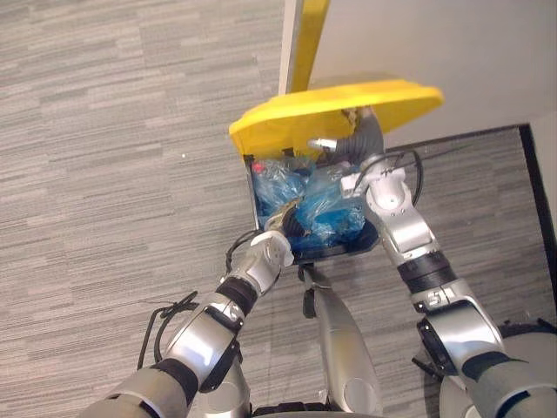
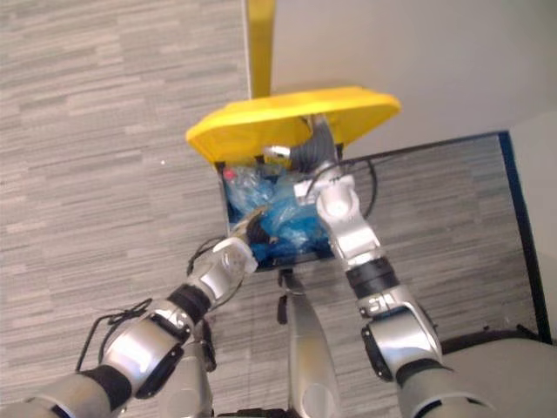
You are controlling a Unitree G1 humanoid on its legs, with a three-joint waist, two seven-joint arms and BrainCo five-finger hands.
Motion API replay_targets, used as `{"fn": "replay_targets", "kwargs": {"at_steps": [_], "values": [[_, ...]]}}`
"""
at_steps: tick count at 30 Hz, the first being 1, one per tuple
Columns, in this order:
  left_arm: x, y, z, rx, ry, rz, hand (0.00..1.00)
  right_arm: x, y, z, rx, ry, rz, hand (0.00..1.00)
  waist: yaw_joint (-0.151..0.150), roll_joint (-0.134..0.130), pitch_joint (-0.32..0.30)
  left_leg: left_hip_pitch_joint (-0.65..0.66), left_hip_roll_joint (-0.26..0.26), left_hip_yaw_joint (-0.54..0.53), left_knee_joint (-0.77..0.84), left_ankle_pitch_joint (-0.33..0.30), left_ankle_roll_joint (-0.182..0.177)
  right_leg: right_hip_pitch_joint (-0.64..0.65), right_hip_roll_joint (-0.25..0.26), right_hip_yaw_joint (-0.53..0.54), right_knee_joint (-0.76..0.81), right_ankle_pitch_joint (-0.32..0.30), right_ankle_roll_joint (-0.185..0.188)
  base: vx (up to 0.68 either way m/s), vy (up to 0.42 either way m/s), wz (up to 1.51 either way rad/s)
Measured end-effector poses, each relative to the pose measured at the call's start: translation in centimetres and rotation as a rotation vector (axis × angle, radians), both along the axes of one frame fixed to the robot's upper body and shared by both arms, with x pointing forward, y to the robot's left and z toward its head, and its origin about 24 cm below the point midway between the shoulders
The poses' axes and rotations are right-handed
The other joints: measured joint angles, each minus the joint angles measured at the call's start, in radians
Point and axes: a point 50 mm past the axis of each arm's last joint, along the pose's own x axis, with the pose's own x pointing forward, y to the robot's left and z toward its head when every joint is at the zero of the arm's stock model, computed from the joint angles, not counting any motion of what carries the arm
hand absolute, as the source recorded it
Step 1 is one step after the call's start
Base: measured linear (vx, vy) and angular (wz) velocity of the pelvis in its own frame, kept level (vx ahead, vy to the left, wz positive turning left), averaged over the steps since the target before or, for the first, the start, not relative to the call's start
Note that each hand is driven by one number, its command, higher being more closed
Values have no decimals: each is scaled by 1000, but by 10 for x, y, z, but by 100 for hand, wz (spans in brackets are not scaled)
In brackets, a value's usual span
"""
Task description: Gather rubbish on tea table into small bin, then transfer packed bag to large trash can.
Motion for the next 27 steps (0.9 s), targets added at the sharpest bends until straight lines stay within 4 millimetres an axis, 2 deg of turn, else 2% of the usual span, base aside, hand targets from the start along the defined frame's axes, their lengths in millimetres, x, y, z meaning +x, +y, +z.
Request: {"fn": "replay_targets", "kwargs": {"at_steps": [2,4,6,7,9,10,12,13,16,17,19,20,21,22,23,24,25,26,27], "values": [[-9,13,-12,-47,27,50,0,-2,-6,-21,-31,61,-22,0,0,-3,-31,6,-10,-2,-24,8,7,8,-7,-3,-21,9,10,51,24,8],[-17,25,-21,-70,46,82,0,-5,-13,-40,-38,123,-39,0,3,-2,-32,34,-14,-6,-36,13,13,44,-9,-7,-48,20,10,68,42,5],[-31,41,-33,-122,67,138,0,-16,-23,-70,-67,208,-66,0,4,-1,-56,51,-21,-13,-39,14,12,72,-17,-11,-63,30,10,66,64,6],[-35,43,-35,-136,75,147,0,-19,-25,-76,-62,228,-73,0,6,0,-65,51,-23,-13,-41,14,12,72,-18,-11,-64,35,9,80,68,7],[-55,62,-50,-208,115,215,0,-30,-39,-106,-53,333,-121,0,8,3,-81,92,-31,-17,-52,16,15,123,-29,-19,-81,35,9,95,69,10],[-59,66,-54,-216,125,228,0,-33,-41,-110,-52,348,-128,0,8,4,-83,101,-31,-19,-51,16,15,133,-30,-21,-83,35,9,75,77,11],[-85,90,-74,-304,196,329,0,-48,-49,-135,-18,429,-160,0,13,5,-100,143,-41,-22,-49,8,28,187,-40,-24,-98,35,9,30,85,8],[-88,95,-76,-316,206,352,0,-51,-50,-139,-18,441,-162,0,13,5,-105,144,-44,-23,-48,7,31,190,-44,-25,-99,36,10,-8,88,6],[-125,130,-109,-392,356,536,0,-74,-48,-174,4,561,-171,0,22,3,-115,186,-73,-24,-23,-7,53,241,-69,-11,-107,47,28,-49,61,-2],[-131,133,-114,-394,377,557,0,-77,-48,-179,10,581,-174,0,23,3,-116,193,-79,-22,-23,-8,56,246,-72,-8,-106,48,30,-87,40,-17],[-149,143,-129,-393,454,624,0,-89,-48,-195,-5,648,-176,0,39,-2,-117,213,-107,4,-10,-16,69,248,-88,25,-101,62,51,-107,35,-28],[-153,147,-132,-388,466,639,0,-92,-49,-199,-10,663,-178,0,40,-2,-117,213,-113,7,-4,-19,71,248,-93,30,-102,65,56,-137,37,-22],[-161,151,-139,-387,504,675,0,-102,-50,-211,-23,713,-184,0,40,-3,-117,209,-124,14,25,-32,77,253,-104,36,-108,74,70,-147,38,-21],[-171,154,-145,-382,542,705,0,-117,-50,-228,-30,781,-193,0,35,-11,-118,200,-129,21,77,-55,92,258,-112,44,-105,63,97,-187,43,-20],[-175,155,-147,-381,554,715,0,-121,-49,-233,-32,801,-194,0,32,-16,-118,200,-130,23,86,-63,100,260,-113,44,-109,48,108,-172,13,-42],[-185,156,-154,-393,588,759,0,-133,-49,-247,-37,869,-202,0,30,-1,-129,207,-98,48,81,-72,117,249,-105,18,-73,-14,138,-162,-43,-55],[-196,158,-160,-397,623,796,0,-147,-48,-262,-32,946,-208,0,34,10,-134,203,-73,82,83,-64,109,185,-99,-5,171,-36,37,-132,-70,-59],[-198,159,-161,-397,632,809,0,-152,-48,-267,-31,972,-212,0,34,1,-140,205,-69,86,83,-62,107,170,-101,-10,273,-49,5,-73,-113,-29],[-206,160,-166,-385,664,824,0,-175,-51,-284,-9,1059,-247,0,32,-10,-152,207,-63,82,84,-56,97,186,-99,-23,461,-143,-34,-18,-126,-8]]}}
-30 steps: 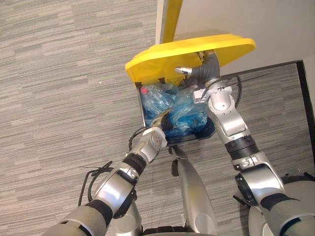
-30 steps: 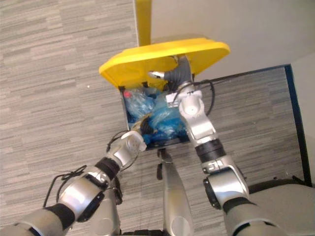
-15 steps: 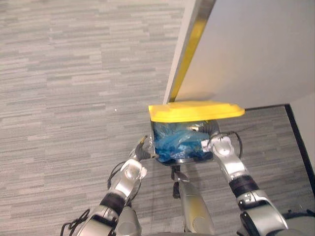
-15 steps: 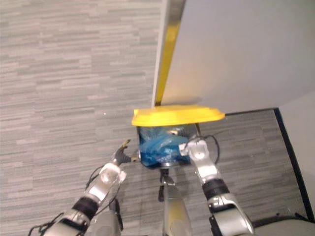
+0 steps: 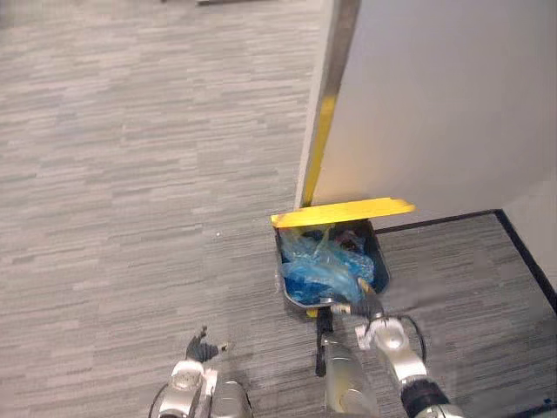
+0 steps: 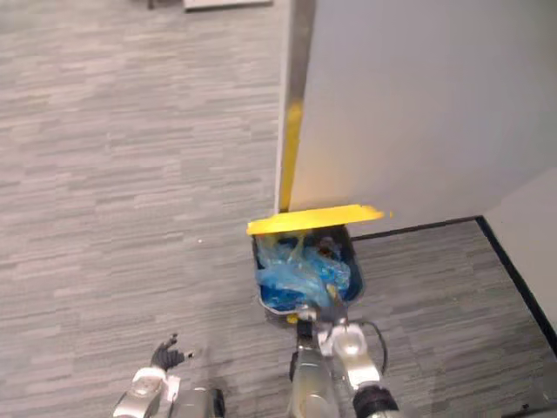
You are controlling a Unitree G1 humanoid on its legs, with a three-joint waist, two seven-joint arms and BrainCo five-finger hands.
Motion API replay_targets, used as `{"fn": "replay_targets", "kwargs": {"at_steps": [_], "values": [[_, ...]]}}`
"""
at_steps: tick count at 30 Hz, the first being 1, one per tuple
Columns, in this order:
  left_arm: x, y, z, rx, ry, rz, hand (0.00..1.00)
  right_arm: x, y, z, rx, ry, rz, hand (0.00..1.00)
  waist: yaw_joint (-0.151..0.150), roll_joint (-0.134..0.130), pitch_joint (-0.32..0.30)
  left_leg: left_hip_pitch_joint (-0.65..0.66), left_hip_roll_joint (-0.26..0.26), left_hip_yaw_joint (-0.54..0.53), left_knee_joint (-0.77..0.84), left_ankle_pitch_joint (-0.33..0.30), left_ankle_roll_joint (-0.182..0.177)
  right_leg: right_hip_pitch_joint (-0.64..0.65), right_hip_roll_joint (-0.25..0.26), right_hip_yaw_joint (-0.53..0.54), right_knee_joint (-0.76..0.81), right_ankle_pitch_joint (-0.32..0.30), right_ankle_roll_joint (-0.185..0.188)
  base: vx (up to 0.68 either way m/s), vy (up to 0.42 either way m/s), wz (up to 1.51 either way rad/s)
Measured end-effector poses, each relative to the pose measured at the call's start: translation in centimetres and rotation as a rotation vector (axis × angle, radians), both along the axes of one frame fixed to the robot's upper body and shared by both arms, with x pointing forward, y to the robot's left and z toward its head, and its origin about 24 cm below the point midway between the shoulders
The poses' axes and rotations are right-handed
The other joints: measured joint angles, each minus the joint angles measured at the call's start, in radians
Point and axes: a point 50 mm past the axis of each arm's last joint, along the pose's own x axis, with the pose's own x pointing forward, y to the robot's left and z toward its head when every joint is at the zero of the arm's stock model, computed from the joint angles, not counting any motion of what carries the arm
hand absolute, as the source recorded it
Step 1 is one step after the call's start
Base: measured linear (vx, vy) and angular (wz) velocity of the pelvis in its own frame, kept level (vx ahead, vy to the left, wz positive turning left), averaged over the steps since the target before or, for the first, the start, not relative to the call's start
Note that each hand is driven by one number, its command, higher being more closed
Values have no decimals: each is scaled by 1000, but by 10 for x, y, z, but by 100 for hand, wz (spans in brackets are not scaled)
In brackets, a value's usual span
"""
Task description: Gather rubbish on tea table into small bin, then transfer packed bag to large trash can.
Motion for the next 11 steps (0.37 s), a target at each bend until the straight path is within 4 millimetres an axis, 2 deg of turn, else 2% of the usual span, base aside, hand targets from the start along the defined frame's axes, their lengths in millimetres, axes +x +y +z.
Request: {"fn": "replay_targets", "kwargs": {"at_steps": [1,2,4,5,6,7,8,11], "values": [[0,1,0,-4,-2,11,0,-22,-3,-15,7,84,-47,0,6,-26,-19,-2,0,4,1,5,-8,38,1,-1,6,-82,30,-7,-133,-5],[1,2,1,-1,-3,14,0,-31,-4,-20,7,116,-57,0,6,-35,-24,-2,-6,8,1,6,-11,45,6,-4,-22,-84,32,-9,-89,-28],[-4,-6,-4,-35,18,42,0,-39,-10,-26,-2,158,-94,0,14,-1,-49,-5,24,25,-49,31,-11,93,68,-15,-181,-65,6,-14,-55,-41],[-3,-15,-7,-62,27,44,0,-41,-16,-27,-5,171,-127,0,3,4,-67,5,20,52,-102,73,-32,98,59,-31,-150,-98,-25,-5,-69,-23],[-3,-18,-8,-71,34,43,0,-51,-17,-33,-6,211,-141,0,5,-1,-74,19,5,45,-131,90,-34,119,67,-18,-193,-117,-30,16,-99,-12],[-3,-22,-9,-81,41,42,0,-53,-19,-34,-6,226,-152,0,5,12,-81,22,11,42,-150,100,-32,129,76,-21,-222,-99,-23,-5,-38,-1],[-5,-30,-12,-108,55,37,0,-60,-25,-37,-17,259,-179,0,5,36,-111,14,20,34,-188,125,-27,141,102,-28,-301,-63,-32,26,-40,-3],[-7,-33,-14,-118,69,36,0,-67,-31,-40,-17,287,-227,0,7,49,-118,22,17,26,-236,153,-7,164,121,-26,-378,-16,-34,10,-2,-3]]}}
